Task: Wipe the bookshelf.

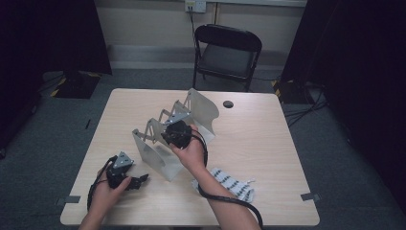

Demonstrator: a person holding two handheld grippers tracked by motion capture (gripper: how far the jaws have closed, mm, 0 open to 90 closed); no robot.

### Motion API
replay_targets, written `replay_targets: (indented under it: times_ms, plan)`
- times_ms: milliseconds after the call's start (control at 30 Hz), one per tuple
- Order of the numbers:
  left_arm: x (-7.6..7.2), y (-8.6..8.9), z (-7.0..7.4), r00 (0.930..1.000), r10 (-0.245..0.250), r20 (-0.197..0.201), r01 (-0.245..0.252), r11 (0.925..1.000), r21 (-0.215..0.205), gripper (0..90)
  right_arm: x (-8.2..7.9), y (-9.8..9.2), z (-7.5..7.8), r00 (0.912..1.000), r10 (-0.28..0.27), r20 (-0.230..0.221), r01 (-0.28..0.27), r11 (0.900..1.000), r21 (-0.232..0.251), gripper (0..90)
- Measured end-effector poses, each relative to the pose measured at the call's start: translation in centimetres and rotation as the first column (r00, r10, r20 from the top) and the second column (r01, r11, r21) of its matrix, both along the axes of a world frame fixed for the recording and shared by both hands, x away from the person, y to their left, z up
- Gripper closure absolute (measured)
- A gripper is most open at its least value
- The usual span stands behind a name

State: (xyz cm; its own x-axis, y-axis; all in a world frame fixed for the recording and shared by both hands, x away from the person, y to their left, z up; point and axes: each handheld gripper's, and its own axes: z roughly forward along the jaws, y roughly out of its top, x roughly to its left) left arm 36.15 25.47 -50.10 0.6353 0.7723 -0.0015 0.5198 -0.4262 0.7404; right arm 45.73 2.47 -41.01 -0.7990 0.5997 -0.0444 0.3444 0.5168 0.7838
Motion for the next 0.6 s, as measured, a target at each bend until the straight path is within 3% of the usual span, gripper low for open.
replay_targets:
  times_ms: [100,200,600]
  plan:
    - [0.0,0.0,0.0,1.0,-0.002,-0.002,0.002,1.0,0.0,14.6,0.3,0.4,-0.2,1.0,0.001,0.004,-0.001,1.0,-0.004,89.0]
    - [0.0,0.0,0.0,1.0,-0.002,-0.002,0.002,1.0,0.0,14.7,0.4,0.1,-0.2,0.9999,0.001,-0.016,-0.001,1.0,0.012,89.7]
    - [0.0,0.0,0.0,1.0,0.0,-0.001,0.0,1.0,-0.001,14.6,-0.1,-1.2,0.9,0.9997,-0.017,0.016,0.017,0.999,0.042,89.9]
